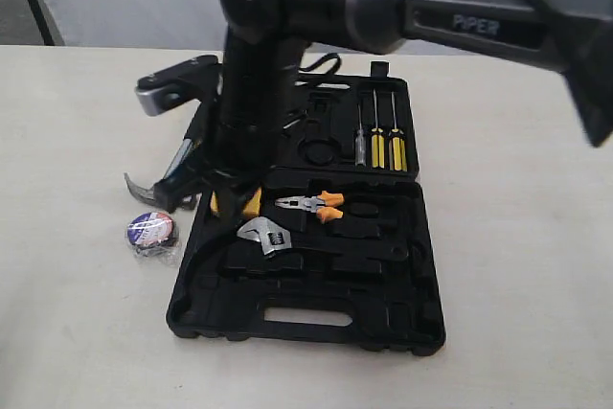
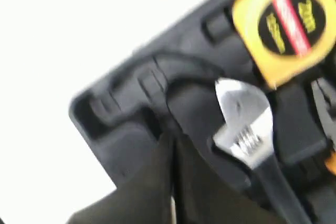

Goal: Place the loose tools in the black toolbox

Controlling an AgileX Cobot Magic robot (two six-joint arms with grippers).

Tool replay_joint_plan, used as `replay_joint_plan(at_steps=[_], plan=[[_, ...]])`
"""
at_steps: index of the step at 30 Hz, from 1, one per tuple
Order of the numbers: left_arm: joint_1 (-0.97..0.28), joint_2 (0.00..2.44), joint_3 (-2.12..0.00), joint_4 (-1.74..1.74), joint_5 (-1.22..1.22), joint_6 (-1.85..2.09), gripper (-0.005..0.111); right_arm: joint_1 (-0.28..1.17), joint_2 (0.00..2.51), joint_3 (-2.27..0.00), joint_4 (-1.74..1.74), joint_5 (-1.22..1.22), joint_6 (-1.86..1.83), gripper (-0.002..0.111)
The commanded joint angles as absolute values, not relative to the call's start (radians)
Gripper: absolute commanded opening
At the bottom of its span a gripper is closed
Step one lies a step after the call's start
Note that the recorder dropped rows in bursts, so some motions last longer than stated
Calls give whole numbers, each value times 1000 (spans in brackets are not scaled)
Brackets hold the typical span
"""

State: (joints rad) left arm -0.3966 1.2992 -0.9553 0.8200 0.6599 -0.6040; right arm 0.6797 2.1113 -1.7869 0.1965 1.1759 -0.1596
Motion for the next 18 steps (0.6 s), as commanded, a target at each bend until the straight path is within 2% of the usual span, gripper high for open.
replay_joint_plan(at_steps=[1, 3, 5, 7, 10, 12, 18], plan=[[-393, 1291, -946, 806, 643, -614, 1, 728, 2269, -2023, 209, 1221, -36, 0], [-393, 1291, -946, 806, 643, -614, 1, 750, 2351, -2131, 207, 1221, -10, 0], [-393, 1291, -946, 806, 643, -614, 1, 762, 2424, -2248, 196, 1221, 21, 5], [-393, 1291, -946, 806, 643, -614, 1, 769, 2491, -2350, 185, 1221, 56, 20], [-393, 1291, -946, 806, 643, -614, 1, 770, 2554, -2456, 184, 1221, 86, 52], [-393, 1291, -946, 806, 643, -614, 1, 770, 2584, -2493, 184, 1221, 107, 63], [-393, 1291, -946, 806, 643, -614, 1, 772, 2622, -2498, 183, 1221, 114, 66]])
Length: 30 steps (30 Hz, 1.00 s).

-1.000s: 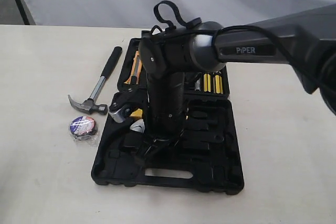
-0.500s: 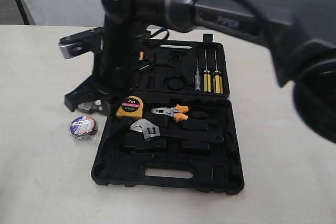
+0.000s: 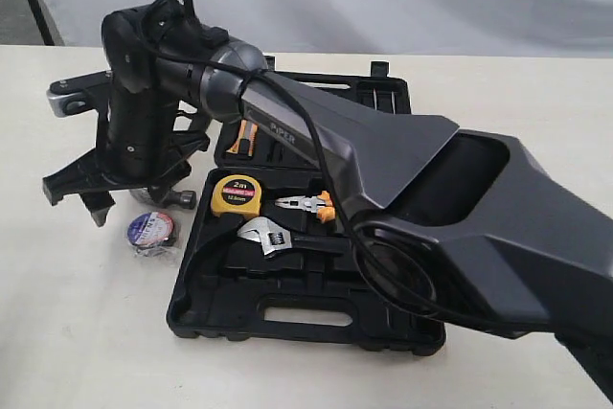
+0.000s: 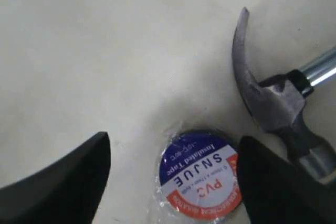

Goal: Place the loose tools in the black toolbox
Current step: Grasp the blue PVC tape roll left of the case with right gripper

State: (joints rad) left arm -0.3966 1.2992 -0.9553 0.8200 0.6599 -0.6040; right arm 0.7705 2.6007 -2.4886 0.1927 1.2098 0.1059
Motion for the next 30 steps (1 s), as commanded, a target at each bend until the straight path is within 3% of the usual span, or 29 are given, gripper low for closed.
replay_joint_plan(at_steps=[1, 20, 22, 26, 30], plan=[[-393, 1291, -946, 806, 643, -614, 1, 772, 2626, -2498, 181, 1221, 114, 66], [-393, 1291, -946, 806, 643, -614, 1, 794, 2635, -2429, 96, 1221, 116, 63], [-393, 1291, -946, 806, 643, -614, 1, 794, 2632, -2437, 81, 1221, 118, 47], [-393, 1291, -946, 806, 643, -614, 1, 792, 2585, -2487, 66, 1221, 141, 1], [-393, 1291, -946, 806, 643, -614, 1, 760, 2490, -2511, 38, 1221, 130, 0]])
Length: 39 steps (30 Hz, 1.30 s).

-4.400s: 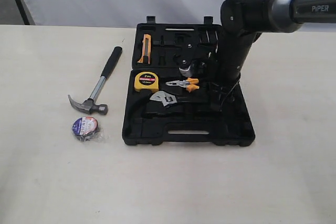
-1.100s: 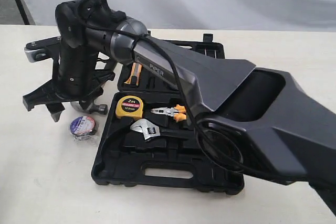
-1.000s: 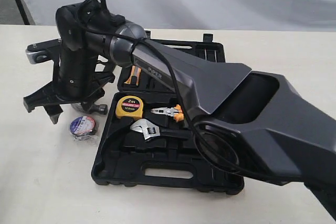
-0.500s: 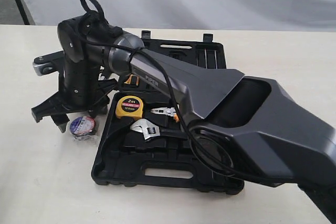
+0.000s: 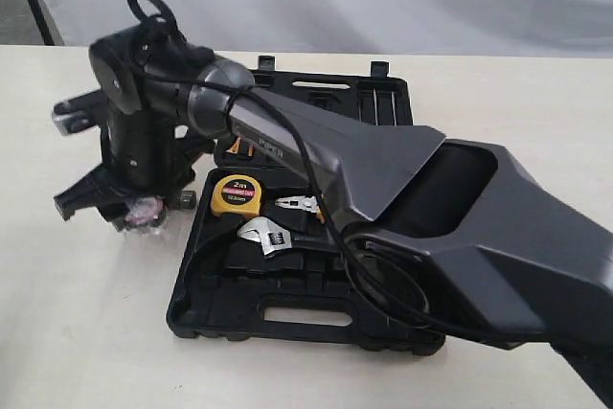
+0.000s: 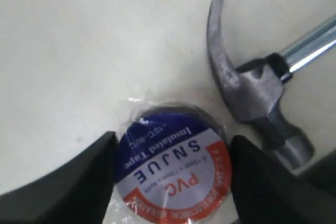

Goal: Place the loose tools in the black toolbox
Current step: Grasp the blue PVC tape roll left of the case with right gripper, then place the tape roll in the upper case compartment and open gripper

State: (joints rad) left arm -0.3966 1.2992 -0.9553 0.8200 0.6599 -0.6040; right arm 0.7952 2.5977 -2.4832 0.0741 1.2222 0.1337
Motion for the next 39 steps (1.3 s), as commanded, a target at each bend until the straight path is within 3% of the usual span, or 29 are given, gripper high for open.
replay_joint_plan(at_steps=[1, 6, 14, 25, 27, 30, 34, 36, 39], plan=[[-393, 1291, -946, 806, 643, -614, 1, 744, 2475, -2511, 33, 1221, 130, 0], [-393, 1291, -946, 806, 643, -614, 1, 605, 2456, -2495, 45, 1221, 157, 0], [-393, 1291, -946, 806, 643, -614, 1, 410, 2447, -2236, 108, 1221, 168, 0], [-393, 1291, -946, 806, 643, -614, 1, 351, 2467, -2209, 62, 1221, 153, 1], [-393, 1291, -946, 806, 643, -614, 1, 351, 2485, -2209, 72, 1221, 153, 12], [-393, 1291, -946, 806, 643, -614, 1, 351, 2494, -2209, 87, 1221, 153, 43], [-393, 1291, -946, 806, 643, -614, 1, 351, 2494, -2209, 89, 1221, 153, 67], [-393, 1291, -946, 806, 643, -614, 1, 351, 2479, -2209, 82, 1221, 153, 76], [-393, 1291, -946, 806, 643, -614, 1, 351, 2433, -2209, 46, 1221, 153, 79]])
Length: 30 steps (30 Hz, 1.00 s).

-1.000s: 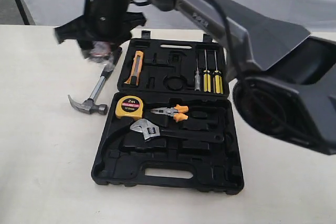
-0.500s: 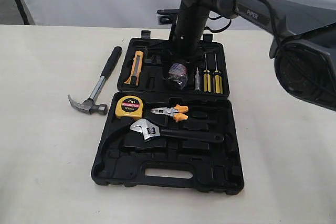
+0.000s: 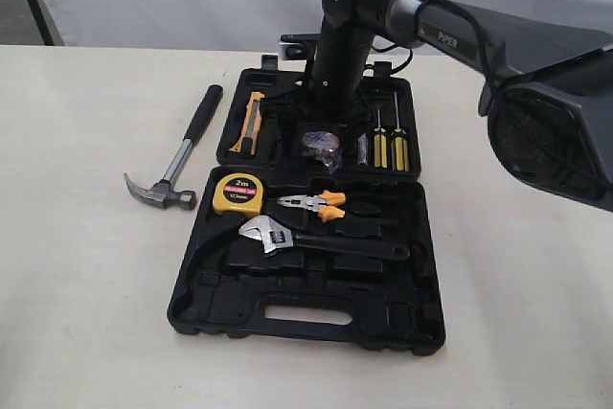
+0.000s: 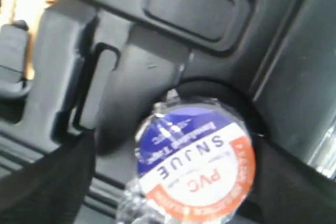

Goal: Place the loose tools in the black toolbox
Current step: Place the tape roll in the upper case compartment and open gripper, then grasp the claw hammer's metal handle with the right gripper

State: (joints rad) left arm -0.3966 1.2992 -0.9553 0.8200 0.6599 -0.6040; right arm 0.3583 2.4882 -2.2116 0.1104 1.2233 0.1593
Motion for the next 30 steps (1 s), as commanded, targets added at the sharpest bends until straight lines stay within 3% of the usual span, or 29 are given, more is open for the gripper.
replay_joint_plan(at_steps=[1, 3, 5, 8, 9, 15, 23, 30], plan=[[-393, 1291, -946, 806, 643, -614, 1, 351, 2414, -2209, 36, 1221, 153, 79], [-393, 1291, -946, 806, 643, -614, 1, 351, 2386, -2209, 34, 1221, 153, 75], [-393, 1291, -946, 806, 643, -614, 1, 351, 2375, -2207, 34, 1221, 146, 51], [-393, 1291, -946, 806, 643, -614, 1, 351, 2424, -2207, 41, 1221, 182, 25], [-393, 1291, -946, 806, 643, -614, 1, 351, 2434, -2207, 41, 1221, 199, 23], [-393, 1291, -946, 806, 643, -614, 1, 354, 2490, -2200, 64, 1221, 201, 41], [-393, 1291, -946, 806, 643, -614, 1, 369, 2376, -2259, 95, 1221, 187, 41], [-393, 1291, -946, 806, 643, -614, 1, 530, 2413, -2393, 118, 1221, 187, 41]])
